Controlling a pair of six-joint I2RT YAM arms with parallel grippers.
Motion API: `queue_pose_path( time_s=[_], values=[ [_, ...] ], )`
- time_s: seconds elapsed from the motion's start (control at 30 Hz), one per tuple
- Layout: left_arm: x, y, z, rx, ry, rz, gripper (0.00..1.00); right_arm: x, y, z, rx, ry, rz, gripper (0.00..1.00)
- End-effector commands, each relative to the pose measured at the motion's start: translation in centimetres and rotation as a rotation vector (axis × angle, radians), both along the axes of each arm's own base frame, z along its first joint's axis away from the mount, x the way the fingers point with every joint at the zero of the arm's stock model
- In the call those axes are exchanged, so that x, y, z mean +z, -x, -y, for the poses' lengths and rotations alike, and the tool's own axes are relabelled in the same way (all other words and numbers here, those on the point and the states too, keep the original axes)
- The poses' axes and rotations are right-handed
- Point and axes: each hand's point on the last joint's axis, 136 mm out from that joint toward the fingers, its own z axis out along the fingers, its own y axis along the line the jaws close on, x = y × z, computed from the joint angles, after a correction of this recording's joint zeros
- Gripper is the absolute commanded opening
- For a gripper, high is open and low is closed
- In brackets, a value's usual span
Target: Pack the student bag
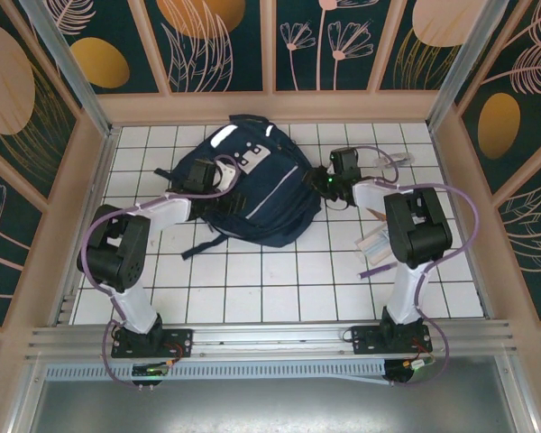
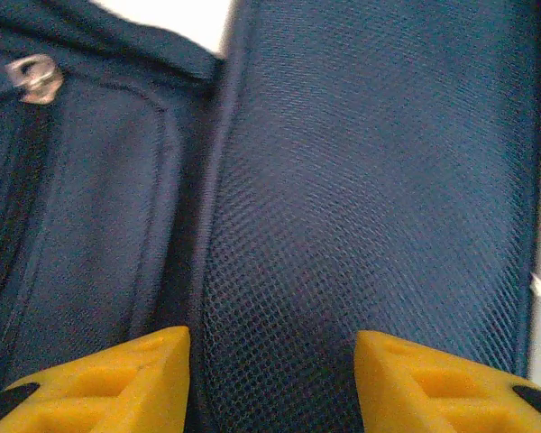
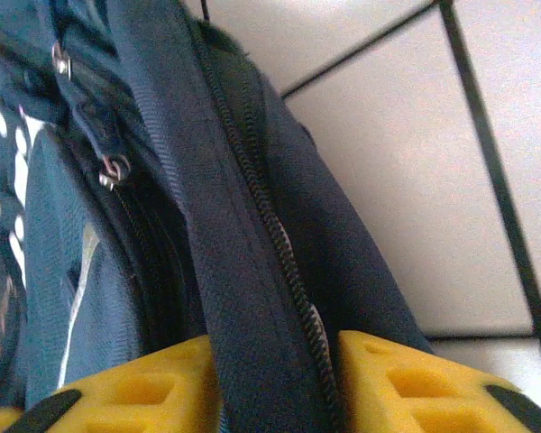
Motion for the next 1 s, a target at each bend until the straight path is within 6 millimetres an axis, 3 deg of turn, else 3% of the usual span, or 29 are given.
queue_pose_path(
  time_s=[0.0,0.13,0.23,0.33,0.43,0.5,0.6,0.77,0.97],
  values=[
    [0.7,4.9,4.8,-0.148,0.144,-0.096,0.49,2.2,-3.5,-1.8,0.016,-0.081,0.108,0.34],
    [2.9,7.3,6.2,-0.236,0.240,-0.119,0.49,2.3,-6.1,-4.0,0.086,-0.149,0.171,0.34],
    [4.4,8.3,5.9,-0.337,0.180,-0.077,0.50,2.3,-7.9,-5.1,0.108,-0.205,0.207,0.40],
    [6.5,8.3,5.0,-0.449,0.050,0.031,0.51,3.7,-9.0,-5.2,0.116,-0.237,0.237,0.53],
    [6.2,9.5,3.8,-0.637,-0.114,0.125,0.52,6.3,-8.8,-4.6,0.143,-0.265,0.265,0.59],
    [4.3,11.3,2.3,-0.778,-0.230,0.136,0.64,8.5,-8.0,-3.6,0.177,-0.285,0.291,0.61],
    [1.4,12.5,0.1,-0.883,-0.382,0.115,0.67,11.0,-5.7,-1.5,0.226,-0.279,0.349,0.62],
    [-0.3,14.2,-1.0,-0.988,-0.429,0.132,0.67,11.6,-1.8,1.4,0.211,-0.184,0.372,0.65],
    [-3.0,14.4,-3.8,-0.974,-0.620,0.184,0.67,11.8,3.1,2.4,0.225,-0.093,0.397,0.65]
  ],
)
